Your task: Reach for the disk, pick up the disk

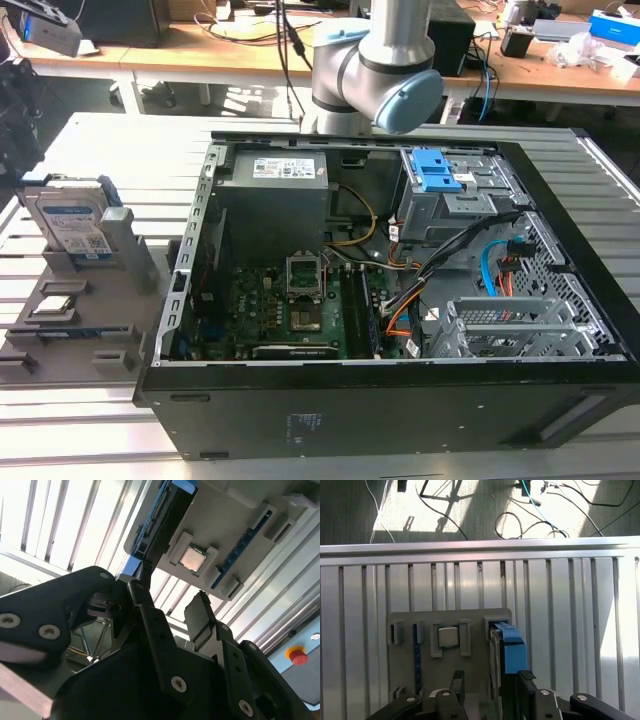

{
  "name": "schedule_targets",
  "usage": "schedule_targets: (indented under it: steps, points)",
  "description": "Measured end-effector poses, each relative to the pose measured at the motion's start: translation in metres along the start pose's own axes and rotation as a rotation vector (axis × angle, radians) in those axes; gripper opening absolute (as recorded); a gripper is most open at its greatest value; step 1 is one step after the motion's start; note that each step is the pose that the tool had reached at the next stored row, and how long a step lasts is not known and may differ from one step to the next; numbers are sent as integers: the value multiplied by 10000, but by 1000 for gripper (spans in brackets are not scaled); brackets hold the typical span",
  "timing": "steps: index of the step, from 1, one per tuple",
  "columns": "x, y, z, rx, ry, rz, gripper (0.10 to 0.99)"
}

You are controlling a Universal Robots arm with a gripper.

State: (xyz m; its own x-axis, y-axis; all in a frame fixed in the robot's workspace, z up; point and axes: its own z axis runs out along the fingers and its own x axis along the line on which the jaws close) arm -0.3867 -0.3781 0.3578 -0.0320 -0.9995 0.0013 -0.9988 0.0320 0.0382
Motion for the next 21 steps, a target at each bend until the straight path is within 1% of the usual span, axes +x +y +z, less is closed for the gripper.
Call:
schedule_targets:
  steps: [8,16,21]
  points:
    - [-90,3,0,0,0,-1,541]
    - [-91,3,17,1,0,-1,541]
    - [-91,2,52,-1,1,-1,541]
